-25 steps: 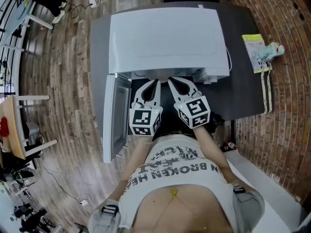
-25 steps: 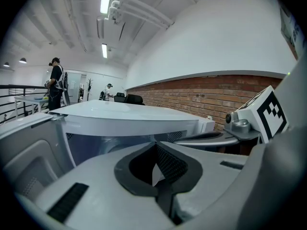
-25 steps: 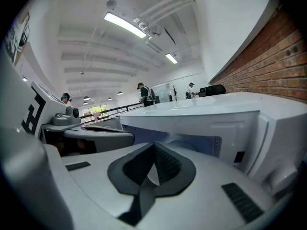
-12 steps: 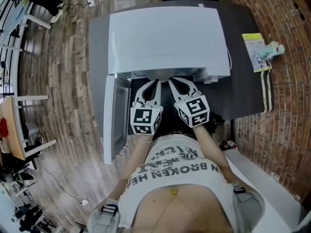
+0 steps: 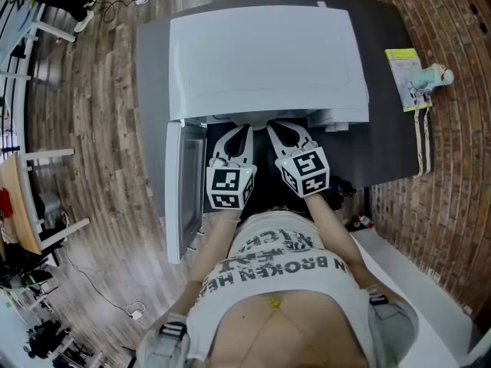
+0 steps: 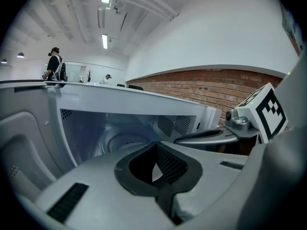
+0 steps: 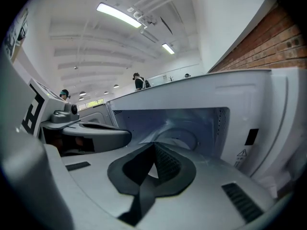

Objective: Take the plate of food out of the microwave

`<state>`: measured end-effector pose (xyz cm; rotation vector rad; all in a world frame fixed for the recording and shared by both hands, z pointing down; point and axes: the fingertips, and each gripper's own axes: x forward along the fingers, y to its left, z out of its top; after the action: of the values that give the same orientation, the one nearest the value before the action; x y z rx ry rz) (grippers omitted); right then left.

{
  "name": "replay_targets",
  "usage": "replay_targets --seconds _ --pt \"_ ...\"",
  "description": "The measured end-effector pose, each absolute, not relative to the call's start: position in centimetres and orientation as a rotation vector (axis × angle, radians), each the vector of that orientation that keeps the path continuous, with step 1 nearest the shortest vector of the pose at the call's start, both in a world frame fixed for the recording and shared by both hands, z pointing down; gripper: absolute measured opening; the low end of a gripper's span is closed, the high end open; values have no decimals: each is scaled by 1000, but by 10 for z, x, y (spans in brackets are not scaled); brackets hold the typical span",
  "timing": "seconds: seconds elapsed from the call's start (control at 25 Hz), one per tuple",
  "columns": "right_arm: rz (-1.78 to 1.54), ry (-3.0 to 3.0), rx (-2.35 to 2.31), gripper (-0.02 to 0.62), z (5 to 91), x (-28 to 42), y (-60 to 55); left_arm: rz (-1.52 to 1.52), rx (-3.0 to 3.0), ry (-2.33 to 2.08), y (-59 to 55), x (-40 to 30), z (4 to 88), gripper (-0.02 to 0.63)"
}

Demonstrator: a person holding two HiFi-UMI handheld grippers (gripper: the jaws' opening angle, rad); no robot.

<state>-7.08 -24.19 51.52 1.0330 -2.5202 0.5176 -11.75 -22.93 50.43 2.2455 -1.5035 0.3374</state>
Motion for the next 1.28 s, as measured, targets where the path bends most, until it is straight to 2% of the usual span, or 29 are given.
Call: replay_targets --seconds 1.28 --pt "596 -2339 1006 8 592 -63 -262 363 1987 -1472 -241 -156 584 6"
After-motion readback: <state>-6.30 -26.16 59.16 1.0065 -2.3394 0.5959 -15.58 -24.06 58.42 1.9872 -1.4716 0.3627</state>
